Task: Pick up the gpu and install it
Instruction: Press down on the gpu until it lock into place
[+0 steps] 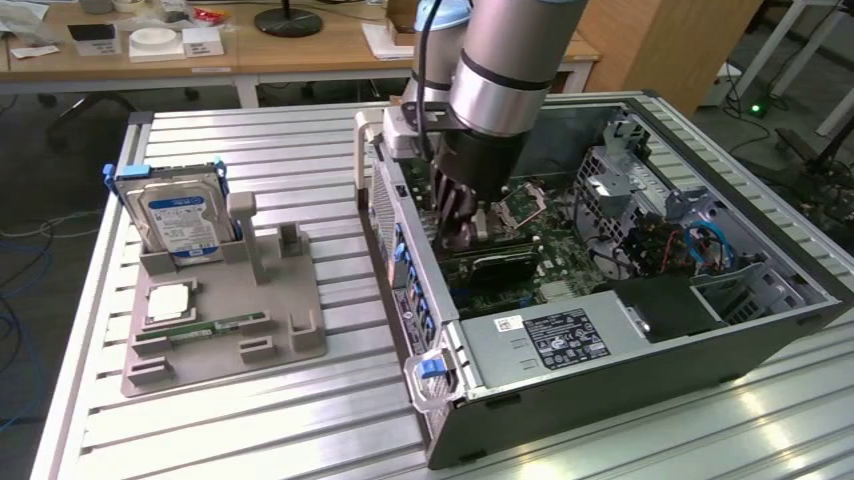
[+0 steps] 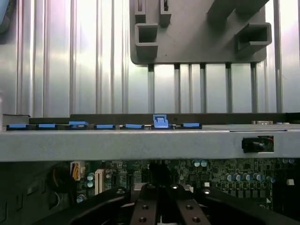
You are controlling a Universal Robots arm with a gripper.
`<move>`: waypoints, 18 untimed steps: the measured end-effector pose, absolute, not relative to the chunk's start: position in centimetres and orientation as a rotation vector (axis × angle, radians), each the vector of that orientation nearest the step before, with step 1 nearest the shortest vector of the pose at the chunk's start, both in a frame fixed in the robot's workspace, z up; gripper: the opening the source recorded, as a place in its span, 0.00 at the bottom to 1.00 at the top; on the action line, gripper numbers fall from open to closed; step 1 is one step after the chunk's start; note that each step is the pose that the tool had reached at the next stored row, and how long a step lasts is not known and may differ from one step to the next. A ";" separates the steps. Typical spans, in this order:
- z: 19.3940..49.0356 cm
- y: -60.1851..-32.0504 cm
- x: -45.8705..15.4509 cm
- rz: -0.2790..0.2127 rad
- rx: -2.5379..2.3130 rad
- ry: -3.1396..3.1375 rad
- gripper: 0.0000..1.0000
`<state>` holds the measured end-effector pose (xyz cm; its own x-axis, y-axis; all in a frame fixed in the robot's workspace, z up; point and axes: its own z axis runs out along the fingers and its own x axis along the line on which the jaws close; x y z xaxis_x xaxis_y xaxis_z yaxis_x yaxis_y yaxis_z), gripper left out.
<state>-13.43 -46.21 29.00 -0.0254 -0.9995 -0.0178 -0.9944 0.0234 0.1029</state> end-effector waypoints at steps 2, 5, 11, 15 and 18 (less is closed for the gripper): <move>29.6 -46.2 -13.4 -0.135 2.150 -2.203 0.11; 30.2 -46.2 -13.4 -0.138 2.149 -2.201 0.11; 30.3 -46.2 -13.5 -0.141 2.147 -2.198 0.11; 30.3 -46.3 -13.7 -0.141 2.146 -2.198 0.11; 30.3 -46.3 -13.9 -0.142 2.146 -2.197 0.11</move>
<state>-13.85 -46.32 30.25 -0.0244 -0.9996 -0.0166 -0.9933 0.0224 0.1130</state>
